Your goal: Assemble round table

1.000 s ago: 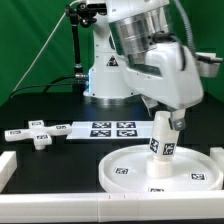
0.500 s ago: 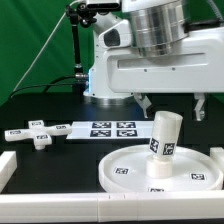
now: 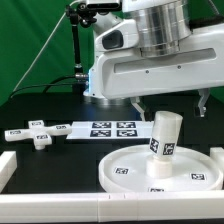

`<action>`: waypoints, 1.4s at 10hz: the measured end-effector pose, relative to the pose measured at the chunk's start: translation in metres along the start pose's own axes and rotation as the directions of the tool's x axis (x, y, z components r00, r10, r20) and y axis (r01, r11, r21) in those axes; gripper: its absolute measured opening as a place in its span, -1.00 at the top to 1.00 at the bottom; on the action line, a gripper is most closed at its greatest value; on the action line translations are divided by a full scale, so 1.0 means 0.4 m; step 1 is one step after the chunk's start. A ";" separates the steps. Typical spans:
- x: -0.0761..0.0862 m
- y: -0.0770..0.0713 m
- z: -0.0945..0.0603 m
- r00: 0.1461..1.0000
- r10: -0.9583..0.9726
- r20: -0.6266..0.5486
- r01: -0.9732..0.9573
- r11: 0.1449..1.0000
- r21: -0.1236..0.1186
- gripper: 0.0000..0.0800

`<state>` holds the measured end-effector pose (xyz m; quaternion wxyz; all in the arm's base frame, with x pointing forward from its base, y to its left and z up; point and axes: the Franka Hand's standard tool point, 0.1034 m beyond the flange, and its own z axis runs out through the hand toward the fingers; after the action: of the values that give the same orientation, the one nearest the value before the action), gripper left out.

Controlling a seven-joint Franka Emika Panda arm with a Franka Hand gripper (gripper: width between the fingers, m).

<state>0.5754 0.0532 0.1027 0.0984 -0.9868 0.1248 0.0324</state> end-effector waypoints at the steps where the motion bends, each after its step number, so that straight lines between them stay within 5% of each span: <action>1: 0.003 -0.003 0.002 0.992 -0.129 -0.013 0.129 0.991 -0.026 -0.62; 3: 0.007 -0.007 0.005 0.905 -0.424 -0.016 0.422 0.904 -0.070 -0.62; 8: 0.010 -0.001 0.004 0.717 -0.697 0.007 0.695 0.715 -0.076 -0.62; 14: 0.002 0.005 0.021 0.227 -0.969 0.099 0.970 0.216 -0.109 -0.62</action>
Offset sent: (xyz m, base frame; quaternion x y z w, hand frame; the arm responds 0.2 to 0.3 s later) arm 0.0044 0.0029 -0.0003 -0.0326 0.0111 -0.2844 0.9581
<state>0.5754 0.0527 0.0941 0.0249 -0.8542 -0.5189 -0.0220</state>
